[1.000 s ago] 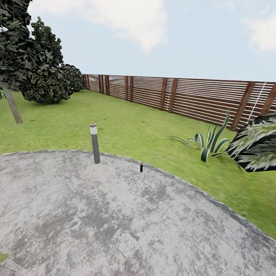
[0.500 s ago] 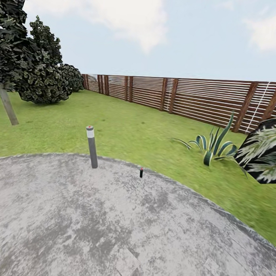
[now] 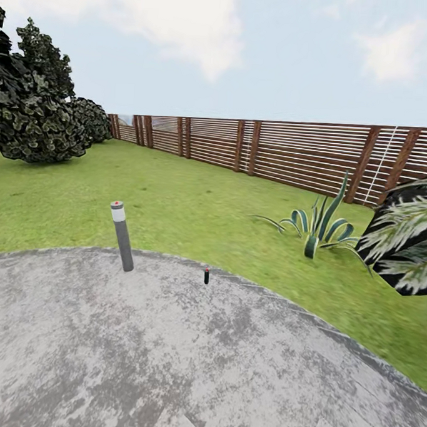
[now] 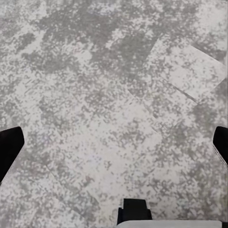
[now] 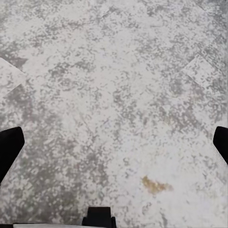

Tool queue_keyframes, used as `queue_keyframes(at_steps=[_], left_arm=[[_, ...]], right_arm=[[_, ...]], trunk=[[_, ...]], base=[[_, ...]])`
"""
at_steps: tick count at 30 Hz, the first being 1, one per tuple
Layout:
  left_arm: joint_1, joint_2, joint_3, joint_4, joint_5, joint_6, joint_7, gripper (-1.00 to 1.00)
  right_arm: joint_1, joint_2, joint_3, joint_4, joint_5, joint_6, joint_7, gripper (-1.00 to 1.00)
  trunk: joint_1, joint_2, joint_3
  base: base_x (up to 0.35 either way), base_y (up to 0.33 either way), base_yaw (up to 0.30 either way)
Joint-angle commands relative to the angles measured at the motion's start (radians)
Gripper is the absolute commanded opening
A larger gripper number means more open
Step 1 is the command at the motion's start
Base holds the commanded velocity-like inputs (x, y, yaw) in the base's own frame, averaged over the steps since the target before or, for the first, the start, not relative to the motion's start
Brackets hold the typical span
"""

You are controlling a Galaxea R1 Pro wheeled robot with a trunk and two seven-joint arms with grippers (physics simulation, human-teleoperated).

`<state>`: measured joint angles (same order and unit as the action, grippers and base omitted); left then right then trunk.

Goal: Pick up the pesticide atomizer in the garden and spray insectifuge to fully cover both potted plants in the garden.

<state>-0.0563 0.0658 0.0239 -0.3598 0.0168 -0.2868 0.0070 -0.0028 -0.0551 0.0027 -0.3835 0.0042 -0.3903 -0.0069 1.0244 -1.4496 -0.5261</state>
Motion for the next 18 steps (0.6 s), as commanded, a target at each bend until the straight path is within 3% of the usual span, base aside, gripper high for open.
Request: queue_keyframes(at_steps=[1, 18], left_arm=[[-0.001, 0.0, 0.001, 0.001, 0.002, -0.003, 0.001, 1.0], [-0.001, 0.0, 0.001, -0.001, 0.002, -0.003, 0.001, 1.0]], right_arm=[[0.0, 0.0, 0.0, 0.0, 0.0, -0.002, -0.001, 1.0], [0.0, 0.0, 0.0, 0.0, 0.0, -0.002, -0.001, 1.0]], trunk=[[0.001, 0.0, -0.001], [0.001, 0.0, -0.001]], base=[[0.339, 0.0, -0.014], [0.339, 0.0, -0.002]])
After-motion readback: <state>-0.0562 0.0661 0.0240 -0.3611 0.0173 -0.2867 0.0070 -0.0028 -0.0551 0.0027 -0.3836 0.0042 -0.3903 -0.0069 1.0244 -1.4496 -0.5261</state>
